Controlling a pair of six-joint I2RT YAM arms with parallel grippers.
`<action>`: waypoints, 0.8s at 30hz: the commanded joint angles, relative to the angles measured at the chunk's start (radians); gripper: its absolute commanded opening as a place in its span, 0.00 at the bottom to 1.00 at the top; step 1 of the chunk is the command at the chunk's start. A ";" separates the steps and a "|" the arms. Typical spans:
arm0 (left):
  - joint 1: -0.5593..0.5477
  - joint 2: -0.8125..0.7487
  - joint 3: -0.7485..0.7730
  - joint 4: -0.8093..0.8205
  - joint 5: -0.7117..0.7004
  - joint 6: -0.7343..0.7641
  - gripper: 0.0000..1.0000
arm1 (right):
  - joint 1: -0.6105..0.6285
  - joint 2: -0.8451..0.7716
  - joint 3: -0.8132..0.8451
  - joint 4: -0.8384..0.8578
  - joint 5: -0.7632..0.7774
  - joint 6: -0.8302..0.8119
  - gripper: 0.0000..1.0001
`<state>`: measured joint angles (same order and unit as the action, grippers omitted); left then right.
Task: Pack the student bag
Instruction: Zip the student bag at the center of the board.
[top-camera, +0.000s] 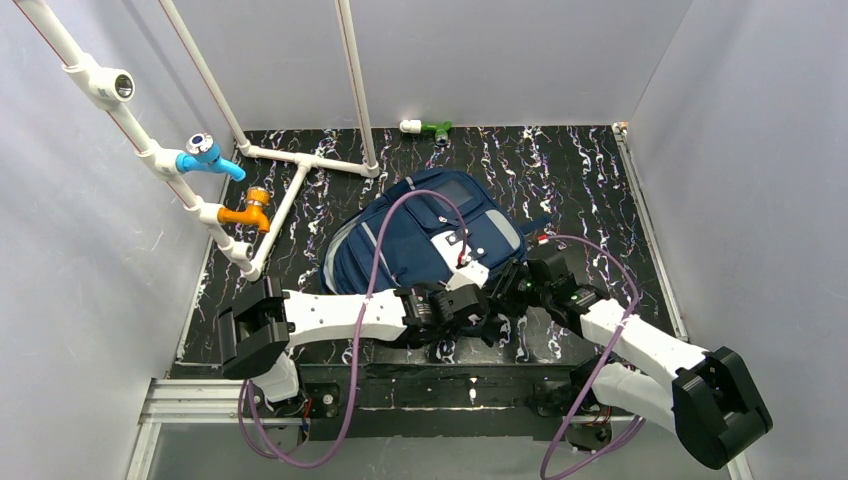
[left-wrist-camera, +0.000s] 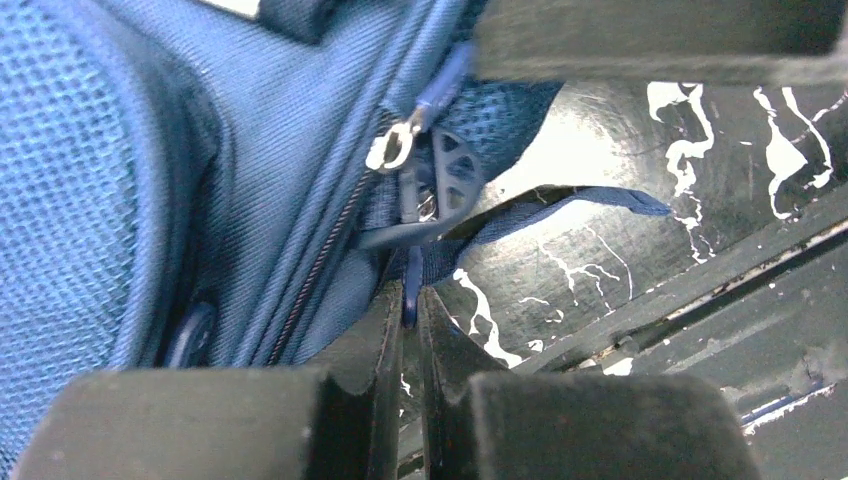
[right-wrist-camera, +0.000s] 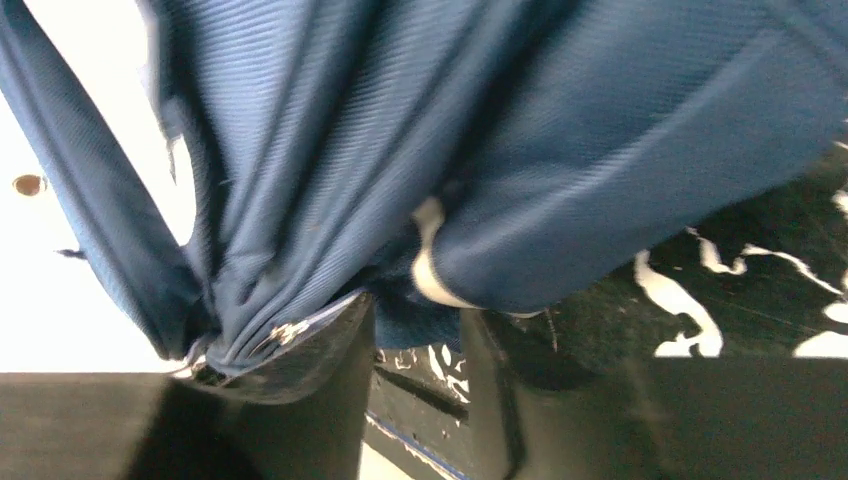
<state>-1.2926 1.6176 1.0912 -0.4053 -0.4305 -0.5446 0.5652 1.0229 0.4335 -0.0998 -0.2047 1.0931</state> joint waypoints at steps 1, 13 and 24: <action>0.018 -0.081 -0.034 -0.085 -0.093 -0.115 0.00 | -0.011 -0.018 -0.063 0.040 0.192 0.049 0.29; 0.022 -0.319 -0.230 -0.170 -0.156 -0.178 0.00 | -0.513 0.122 0.035 0.031 0.129 -0.291 0.01; 0.030 -0.358 -0.169 0.068 0.106 -0.043 0.00 | -0.508 0.189 0.291 -0.348 -0.068 -0.578 0.57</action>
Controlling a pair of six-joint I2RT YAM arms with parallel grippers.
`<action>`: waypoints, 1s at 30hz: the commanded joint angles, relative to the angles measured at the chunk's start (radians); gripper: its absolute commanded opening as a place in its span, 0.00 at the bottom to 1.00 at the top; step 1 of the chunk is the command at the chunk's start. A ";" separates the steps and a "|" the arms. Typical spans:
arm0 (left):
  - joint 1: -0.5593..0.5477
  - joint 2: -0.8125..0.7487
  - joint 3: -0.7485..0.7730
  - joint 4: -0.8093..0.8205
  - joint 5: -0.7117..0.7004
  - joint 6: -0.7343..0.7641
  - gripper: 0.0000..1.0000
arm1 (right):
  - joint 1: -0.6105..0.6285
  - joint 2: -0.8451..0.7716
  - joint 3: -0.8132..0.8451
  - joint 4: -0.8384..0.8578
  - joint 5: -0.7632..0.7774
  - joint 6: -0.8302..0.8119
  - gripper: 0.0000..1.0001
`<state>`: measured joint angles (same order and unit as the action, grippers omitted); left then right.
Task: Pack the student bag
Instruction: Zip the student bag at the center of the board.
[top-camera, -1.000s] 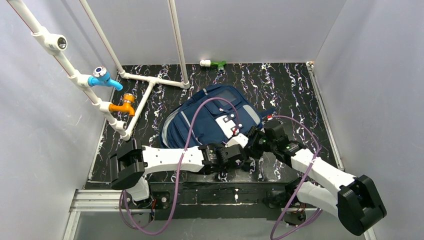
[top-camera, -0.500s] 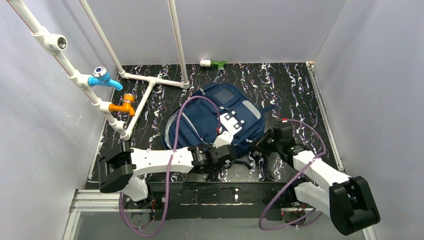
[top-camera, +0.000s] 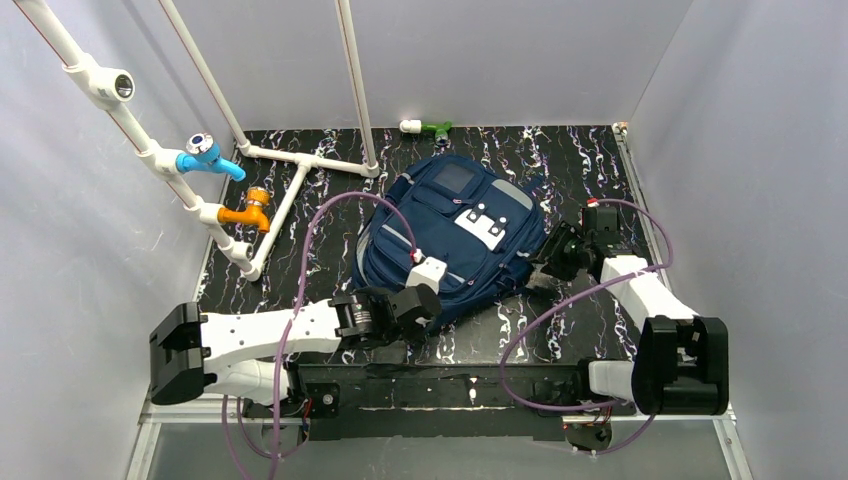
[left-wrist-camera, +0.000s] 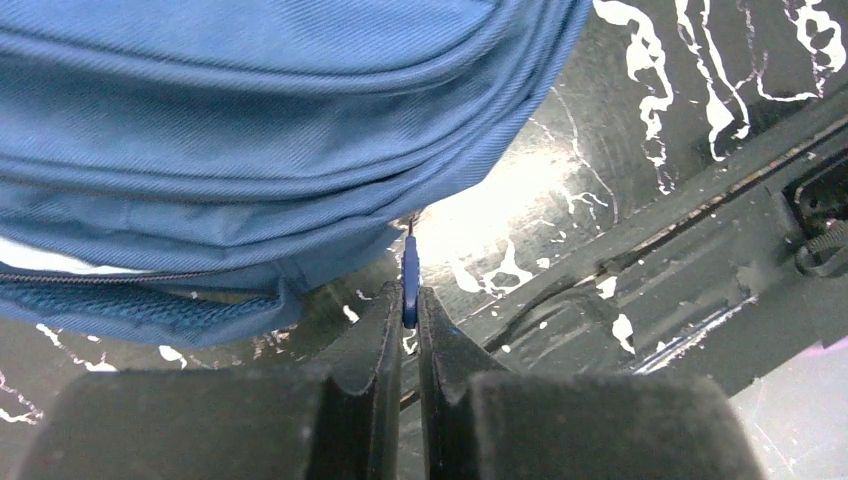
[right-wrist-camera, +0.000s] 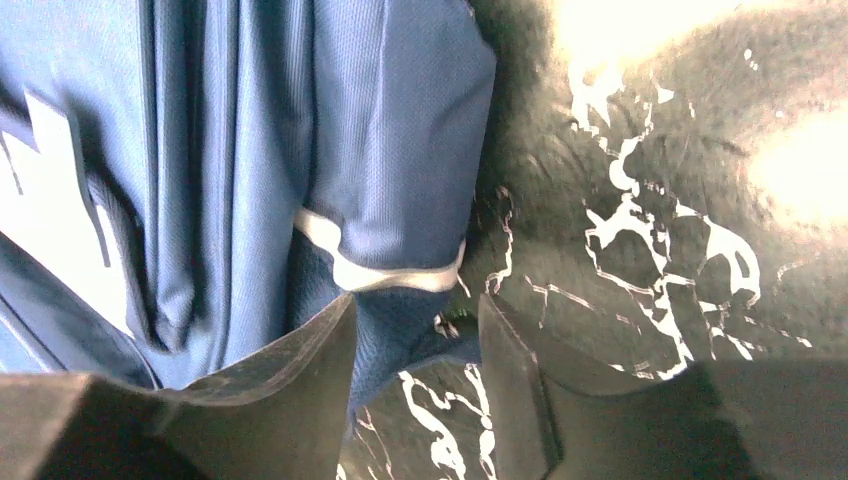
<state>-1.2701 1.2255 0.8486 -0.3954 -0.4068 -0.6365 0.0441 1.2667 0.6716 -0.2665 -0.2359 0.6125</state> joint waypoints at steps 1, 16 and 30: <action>0.009 0.055 0.095 0.072 0.100 0.055 0.00 | 0.029 -0.072 0.065 -0.225 -0.053 -0.102 0.61; 0.029 0.182 0.202 0.195 0.312 0.024 0.00 | 0.446 -0.368 -0.209 0.086 -0.104 0.490 0.71; 0.183 -0.041 -0.009 -0.129 0.006 -0.067 0.00 | 0.103 -0.426 -0.141 -0.207 0.175 0.155 0.01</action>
<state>-1.2293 1.3891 0.9958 -0.3042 -0.2401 -0.6716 0.4316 0.8253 0.4137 -0.2806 -0.2459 1.0981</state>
